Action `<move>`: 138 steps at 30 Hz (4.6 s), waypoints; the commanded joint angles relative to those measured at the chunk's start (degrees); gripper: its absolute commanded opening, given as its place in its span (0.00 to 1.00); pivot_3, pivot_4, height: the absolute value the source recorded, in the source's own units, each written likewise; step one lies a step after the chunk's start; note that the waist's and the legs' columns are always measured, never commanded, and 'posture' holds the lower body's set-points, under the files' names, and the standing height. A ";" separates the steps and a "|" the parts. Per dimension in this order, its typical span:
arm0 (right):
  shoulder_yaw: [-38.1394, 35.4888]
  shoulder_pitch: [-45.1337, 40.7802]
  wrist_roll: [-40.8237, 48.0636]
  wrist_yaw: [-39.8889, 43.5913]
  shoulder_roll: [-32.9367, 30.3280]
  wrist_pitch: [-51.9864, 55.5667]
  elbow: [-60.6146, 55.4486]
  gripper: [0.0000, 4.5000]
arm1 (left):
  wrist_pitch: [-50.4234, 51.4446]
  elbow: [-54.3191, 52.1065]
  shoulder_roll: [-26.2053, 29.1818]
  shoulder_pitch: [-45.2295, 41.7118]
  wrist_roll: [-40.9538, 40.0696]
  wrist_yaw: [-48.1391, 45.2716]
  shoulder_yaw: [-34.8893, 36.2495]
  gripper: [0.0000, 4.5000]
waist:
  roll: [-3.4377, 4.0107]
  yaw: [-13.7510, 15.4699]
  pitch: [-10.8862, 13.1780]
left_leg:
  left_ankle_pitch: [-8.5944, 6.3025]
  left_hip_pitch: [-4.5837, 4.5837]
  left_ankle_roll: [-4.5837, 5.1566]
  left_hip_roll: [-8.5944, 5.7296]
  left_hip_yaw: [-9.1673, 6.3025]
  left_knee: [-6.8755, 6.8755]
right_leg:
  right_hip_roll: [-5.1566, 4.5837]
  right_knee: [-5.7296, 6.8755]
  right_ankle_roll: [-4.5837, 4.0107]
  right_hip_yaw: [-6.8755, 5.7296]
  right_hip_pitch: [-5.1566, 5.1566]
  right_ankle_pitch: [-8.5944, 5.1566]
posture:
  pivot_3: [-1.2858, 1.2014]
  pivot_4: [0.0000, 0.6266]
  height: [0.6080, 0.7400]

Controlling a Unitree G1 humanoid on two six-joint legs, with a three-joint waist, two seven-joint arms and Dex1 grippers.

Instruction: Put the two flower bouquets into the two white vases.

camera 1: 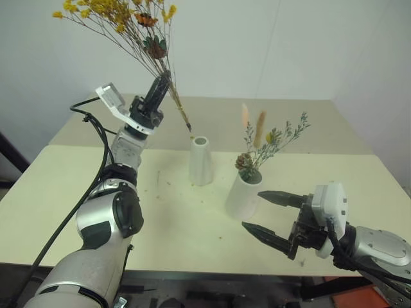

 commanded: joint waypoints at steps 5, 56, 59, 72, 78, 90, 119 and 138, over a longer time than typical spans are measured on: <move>-0.36 0.54 -1.49 -1.83 0.56 -1.28 -3.29 1.00 | -3.02 2.05 -0.89 -4.37 3.44 2.57 -0.53 0.01 | 0.00 0.08 0.00 | 0.00 0.00 0.00 0.00 0.00 0.00 | 0.00 0.00 0.12 0.00 0.00 -0.07 | 0.52 0.24 1.00; -1.64 4.57 -4.31 -2.63 0.57 -2.73 -4.77 1.00 | -9.30 3.84 -4.10 3.28 18.04 3.48 -5.72 0.01 | 0.00 0.10 0.00 | 0.00 0.01 0.00 0.00 0.00 0.00 | 0.00 0.03 0.11 0.00 0.00 -0.06 | 0.52 0.24 1.00; -1.43 4.53 -4.66 -2.25 0.58 -3.15 -4.47 1.00 | -9.46 3.82 -4.15 3.67 17.91 3.34 -5.80 0.01 | 0.00 0.09 0.00 | 0.00 0.01 0.00 0.00 0.00 0.00 | 0.00 0.03 0.11 0.00 0.00 -0.06 | 0.52 0.24 1.00; -0.33 4.24 -7.01 -0.77 0.97 -3.97 -2.97 1.00 | -10.68 2.49 -3.65 5.48 17.59 -1.22 -6.47 0.86 | 0.00 0.09 0.00 | 0.00 0.02 0.00 -0.01 0.00 0.00 | 0.00 0.04 0.11 0.00 0.00 -0.06 | 0.52 0.24 1.00; 0.61 4.00 -8.92 0.27 1.37 -4.98 -1.63 1.00 | -9.08 1.31 -0.88 6.54 17.07 -4.07 -7.03 0.99 | 0.00 -0.16 0.00 | 0.00 0.03 0.00 0.00 0.00 0.00 | 0.01 0.06 0.10 0.00 0.00 -0.06 | 0.52 0.24 1.00; 2.69 3.92 -12.56 2.26 3.02 -7.48 0.96 1.00 | -10.03 -5.47 3.58 11.10 16.56 -7.62 -8.55 0.99 | 0.01 -0.02 0.00 | 0.00 0.04 0.00 0.00 0.00 0.00 | 0.00 0.06 0.01 0.01 0.01 -0.01 | 0.52 0.24 1.00; -18.43 -4.17 -11.89 29.99 -13.74 -14.96 34.62 1.00 | 20.61 -93.29 27.78 72.72 -6.53 12.13 6.17 0.99 | 0.03 -0.30 -0.03 | 0.00 0.37 0.00 0.19 0.21 -0.02 | 0.01 0.08 0.22 0.10 0.17 -0.23 | 0.52 0.24 1.00; -20.22 -2.20 -14.28 27.94 -11.81 -16.87 32.93 1.00 | 19.43 -91.36 29.54 68.28 -5.61 15.76 0.92 0.99 | 0.04 0.02 -0.03 | -0.01 0.29 0.00 0.18 0.24 -0.02 | 0.01 0.07 0.08 0.13 0.11 -0.18 | 0.52 0.24 1.00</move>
